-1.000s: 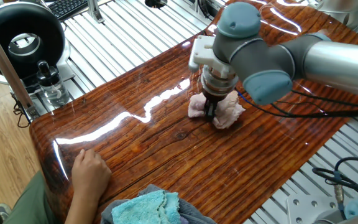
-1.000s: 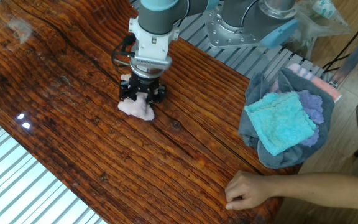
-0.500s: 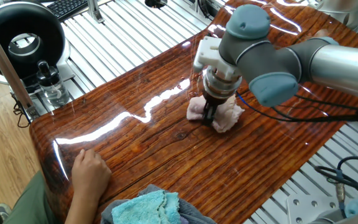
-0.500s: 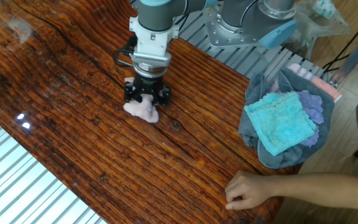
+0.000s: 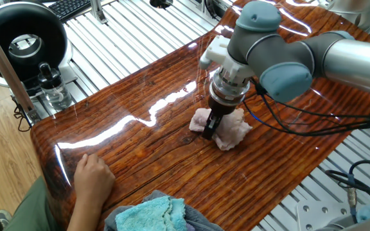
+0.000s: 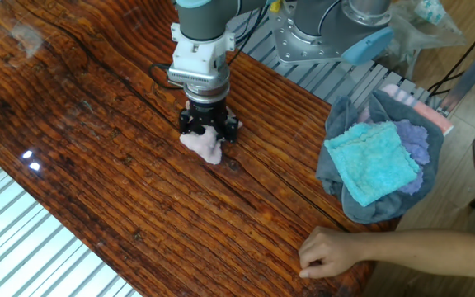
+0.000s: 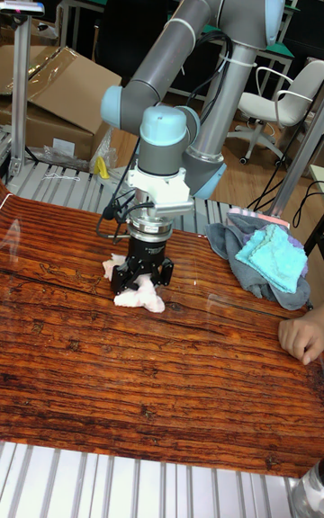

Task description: Clean the table with a cloth

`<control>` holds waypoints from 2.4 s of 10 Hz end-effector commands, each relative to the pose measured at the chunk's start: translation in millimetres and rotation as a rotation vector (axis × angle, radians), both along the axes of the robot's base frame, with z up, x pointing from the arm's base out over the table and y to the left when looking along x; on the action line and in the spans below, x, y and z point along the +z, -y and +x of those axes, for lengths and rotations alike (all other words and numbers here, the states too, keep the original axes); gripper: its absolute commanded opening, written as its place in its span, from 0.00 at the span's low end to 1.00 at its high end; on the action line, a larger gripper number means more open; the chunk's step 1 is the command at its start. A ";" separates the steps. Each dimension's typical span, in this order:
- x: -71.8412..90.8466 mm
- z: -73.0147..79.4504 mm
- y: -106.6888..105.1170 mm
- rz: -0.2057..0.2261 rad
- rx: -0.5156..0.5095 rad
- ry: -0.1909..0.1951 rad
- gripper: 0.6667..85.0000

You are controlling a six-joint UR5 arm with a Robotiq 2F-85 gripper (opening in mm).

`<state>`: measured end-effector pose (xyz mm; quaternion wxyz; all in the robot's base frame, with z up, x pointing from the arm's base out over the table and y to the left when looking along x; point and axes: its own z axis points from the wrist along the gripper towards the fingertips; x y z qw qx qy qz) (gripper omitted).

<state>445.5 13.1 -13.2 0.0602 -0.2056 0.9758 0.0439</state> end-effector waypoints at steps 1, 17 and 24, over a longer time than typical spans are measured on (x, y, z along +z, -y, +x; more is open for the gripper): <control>-0.5 -13.3 7.6 -0.018 -0.083 -0.061 0.00; -9.4 91.2 2.2 -0.007 -0.003 0.005 0.00; -5.6 121.9 54.1 -0.252 0.094 0.068 0.00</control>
